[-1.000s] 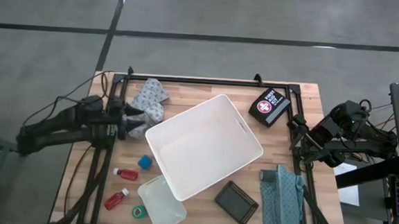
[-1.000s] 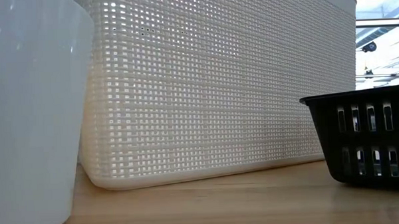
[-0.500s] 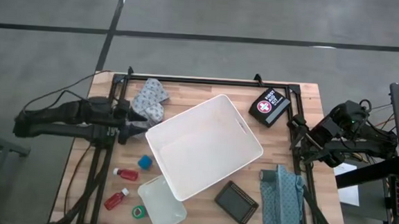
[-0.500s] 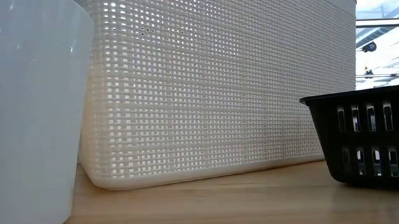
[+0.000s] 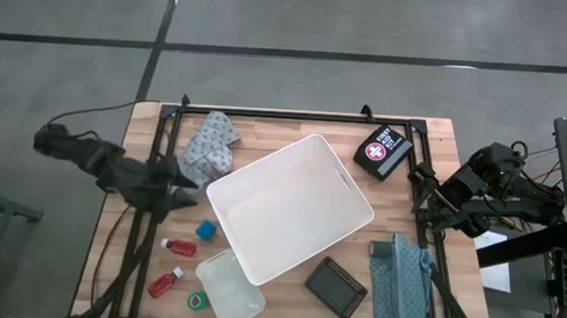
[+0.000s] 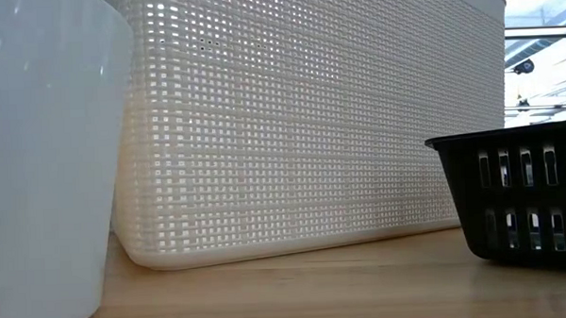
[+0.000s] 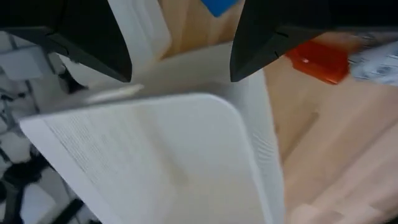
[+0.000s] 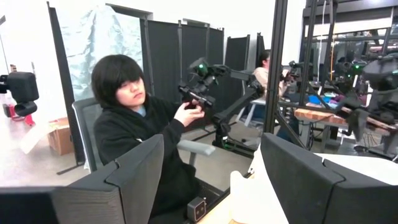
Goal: Pick & place medical supplies in basket/bin
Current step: Put the blue bandage into the white bin
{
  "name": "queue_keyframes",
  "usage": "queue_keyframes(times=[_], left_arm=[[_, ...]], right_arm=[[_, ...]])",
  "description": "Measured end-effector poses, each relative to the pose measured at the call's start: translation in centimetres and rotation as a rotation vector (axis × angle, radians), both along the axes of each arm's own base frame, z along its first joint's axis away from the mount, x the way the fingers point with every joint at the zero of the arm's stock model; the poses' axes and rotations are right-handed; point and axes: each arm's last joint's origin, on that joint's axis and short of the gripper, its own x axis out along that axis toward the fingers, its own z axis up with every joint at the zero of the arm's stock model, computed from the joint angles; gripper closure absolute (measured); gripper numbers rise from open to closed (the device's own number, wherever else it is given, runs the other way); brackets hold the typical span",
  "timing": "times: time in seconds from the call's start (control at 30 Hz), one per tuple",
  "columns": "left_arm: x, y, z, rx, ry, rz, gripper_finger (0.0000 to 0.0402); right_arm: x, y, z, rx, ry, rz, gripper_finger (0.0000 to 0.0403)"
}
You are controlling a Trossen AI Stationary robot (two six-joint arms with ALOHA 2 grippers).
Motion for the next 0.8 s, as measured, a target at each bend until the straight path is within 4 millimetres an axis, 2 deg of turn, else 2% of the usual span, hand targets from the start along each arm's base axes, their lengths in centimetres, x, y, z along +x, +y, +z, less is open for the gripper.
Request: queue_keyframes(times=[0.2,0.4,0.8], left_arm=[[0.4,-3.0,-2.2,0.037,0.153,0.014,0.0126],[1.4,-5.7,-3.3,0.071,0.204,0.066,0.0126],[2.6,-7.4,-6.0,-0.091,0.415,0.305,0.0126]], right_arm=[[0.0,0.0,0.0,0.0,0.0,0.0,0.0146],[0.0,0.0,0.0,0.0,0.0,0.0,0.0144],[0.0,0.0,0.0,0.0,0.0,0.0,0.0138]])
